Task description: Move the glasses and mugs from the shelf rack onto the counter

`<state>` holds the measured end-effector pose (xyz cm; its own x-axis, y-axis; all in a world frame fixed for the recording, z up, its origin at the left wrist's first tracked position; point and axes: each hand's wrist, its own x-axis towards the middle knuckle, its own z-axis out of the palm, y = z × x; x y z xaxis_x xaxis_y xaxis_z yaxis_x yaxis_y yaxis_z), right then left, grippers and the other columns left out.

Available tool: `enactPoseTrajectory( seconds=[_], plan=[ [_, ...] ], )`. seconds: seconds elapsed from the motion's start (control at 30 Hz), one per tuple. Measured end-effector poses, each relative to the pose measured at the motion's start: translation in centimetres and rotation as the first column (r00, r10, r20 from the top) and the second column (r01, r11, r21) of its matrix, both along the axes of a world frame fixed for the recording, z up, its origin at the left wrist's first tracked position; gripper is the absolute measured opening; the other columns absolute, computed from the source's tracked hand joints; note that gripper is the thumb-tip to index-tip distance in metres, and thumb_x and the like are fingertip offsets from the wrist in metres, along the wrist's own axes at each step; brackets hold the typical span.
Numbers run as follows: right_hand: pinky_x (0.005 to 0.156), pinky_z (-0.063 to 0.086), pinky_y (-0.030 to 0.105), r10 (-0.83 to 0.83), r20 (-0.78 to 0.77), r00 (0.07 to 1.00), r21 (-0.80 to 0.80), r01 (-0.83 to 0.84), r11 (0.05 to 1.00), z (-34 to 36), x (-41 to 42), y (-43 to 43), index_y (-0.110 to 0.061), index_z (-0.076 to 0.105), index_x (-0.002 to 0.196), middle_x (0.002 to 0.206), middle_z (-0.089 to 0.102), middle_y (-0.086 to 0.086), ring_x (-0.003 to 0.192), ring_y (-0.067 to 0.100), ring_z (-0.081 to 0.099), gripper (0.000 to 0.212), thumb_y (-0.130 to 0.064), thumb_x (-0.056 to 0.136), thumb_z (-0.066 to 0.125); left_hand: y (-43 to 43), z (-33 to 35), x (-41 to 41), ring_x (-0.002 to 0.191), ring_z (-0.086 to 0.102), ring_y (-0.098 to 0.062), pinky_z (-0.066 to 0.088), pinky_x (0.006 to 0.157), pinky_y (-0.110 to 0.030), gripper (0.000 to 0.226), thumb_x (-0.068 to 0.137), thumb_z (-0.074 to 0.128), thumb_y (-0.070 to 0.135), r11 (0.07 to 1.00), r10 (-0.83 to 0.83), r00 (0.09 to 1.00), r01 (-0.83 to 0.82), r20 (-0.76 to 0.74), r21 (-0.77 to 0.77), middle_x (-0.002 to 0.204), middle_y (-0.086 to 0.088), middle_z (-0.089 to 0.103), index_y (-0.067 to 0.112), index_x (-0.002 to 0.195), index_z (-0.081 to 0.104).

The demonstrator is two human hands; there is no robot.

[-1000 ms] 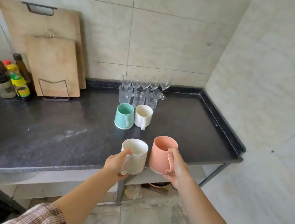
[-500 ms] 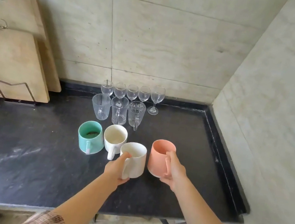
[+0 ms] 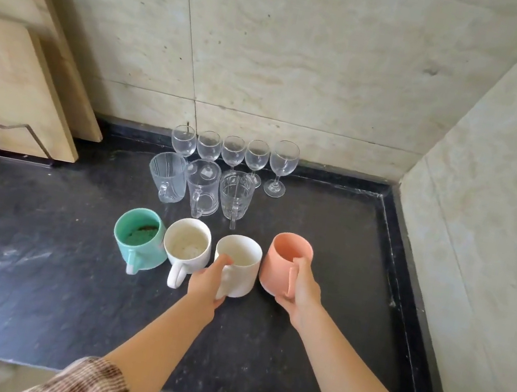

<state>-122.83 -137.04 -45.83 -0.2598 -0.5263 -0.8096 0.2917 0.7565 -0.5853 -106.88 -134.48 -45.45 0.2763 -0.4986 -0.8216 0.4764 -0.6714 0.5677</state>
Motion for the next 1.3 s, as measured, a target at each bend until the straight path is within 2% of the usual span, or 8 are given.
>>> enactPoseTrajectory(
  seconds=[0.1,0.2,0.33,0.5,0.6,0.77,1.03,1.3],
  plan=[
    [0.086,0.053,0.041,-0.020,0.009,1.000,-0.004,0.020,1.000,-0.4,0.2,-0.6,-0.014,0.039,0.142,0.131,0.048,0.011,0.115,0.032,0.052,0.071,-0.044,0.081,0.057,-0.6,-0.5,-0.3,0.093,0.055,-0.020,0.050,0.090,-0.037,0.023,0.081,0.067,0.028,1.000,-0.023,0.999,0.023,-0.036,-0.006,0.095,-0.003,0.053,0.018,0.096,0.053],
    [0.083,0.052,0.038,-0.017,0.000,1.000,0.004,0.017,1.000,-0.9,0.7,-0.5,-0.014,0.039,0.141,0.126,0.049,0.010,0.112,0.030,0.051,0.072,-0.044,0.079,0.057,-0.9,-1.1,-0.4,0.077,0.051,-0.016,0.048,0.081,-0.037,0.018,0.081,0.068,0.027,0.996,-0.083,0.996,0.083,-0.027,-0.023,0.088,-0.003,0.052,0.021,0.080,0.051],
    [0.078,0.051,0.039,-0.006,0.030,1.000,-0.003,0.006,1.000,-1.0,0.5,-0.3,-0.020,0.038,0.141,0.131,0.047,0.008,0.116,0.029,0.050,0.073,-0.044,0.076,0.059,-1.3,-2.2,0.2,0.088,0.055,-0.018,0.049,0.077,-0.036,0.038,0.075,0.073,0.033,0.983,-0.170,0.985,0.167,-0.038,-0.071,0.109,-0.008,0.059,0.017,0.107,0.060],
    [0.073,0.054,0.038,0.022,0.110,0.994,-0.037,-0.018,0.999,-1.3,0.8,0.1,-0.024,0.039,0.134,0.128,0.048,0.010,0.112,0.031,0.055,0.058,-0.035,0.081,0.060,-1.4,-2.7,0.1,0.092,0.055,-0.019,0.045,0.075,-0.033,0.078,0.052,0.076,0.045,0.984,-0.159,0.987,0.155,-0.036,-0.085,0.109,-0.006,0.061,0.014,0.121,0.058],
    [0.075,0.056,0.039,0.005,0.136,0.991,-0.058,0.003,0.998,-1.2,0.9,0.1,-0.022,0.041,0.130,0.125,0.048,0.012,0.109,0.029,0.055,0.048,-0.026,0.085,0.059,-1.4,-2.9,-0.1,0.096,0.058,-0.021,0.049,0.080,-0.038,0.074,0.053,0.074,0.045,0.983,-0.166,0.986,0.165,-0.002,-0.084,0.114,-0.009,0.063,0.015,0.119,0.059],
    [0.082,0.057,0.045,0.015,0.125,0.992,-0.012,-0.014,1.000,-0.5,1.1,0.1,-0.022,0.038,0.137,0.126,0.046,0.012,0.112,0.033,0.054,0.058,-0.022,0.084,0.060,-0.8,-3.7,0.0,0.099,0.057,-0.023,0.049,0.090,-0.041,0.062,0.071,0.074,0.040,0.974,-0.208,0.974,0.215,0.095,-0.070,0.115,-0.009,0.062,0.012,0.123,0.058],
    [0.092,0.054,0.048,0.045,0.035,0.998,0.077,-0.047,0.996,-0.3,0.7,1.2,-0.020,0.042,0.120,0.105,0.049,0.013,0.105,0.035,0.058,0.031,-0.019,0.091,0.052,-0.1,-4.0,0.0,0.113,0.056,-0.027,0.048,0.099,-0.048,0.075,0.070,0.076,0.043,0.962,-0.262,0.955,0.270,0.138,-0.040,0.125,-0.007,0.058,0.017,0.135,0.048],
    [0.085,0.058,0.043,0.098,-0.106,0.989,0.115,-0.086,0.990,0.0,1.1,1.1,-0.020,0.042,0.127,0.121,0.048,0.009,0.102,0.032,0.058,0.036,-0.029,0.093,0.051,0.0,-4.1,-0.2,0.112,0.056,-0.027,0.049,0.099,-0.046,0.074,0.075,0.074,0.043,0.957,-0.277,0.941,0.289,0.193,-0.034,0.126,-0.007,0.057,0.017,0.138,0.045]
  ],
)
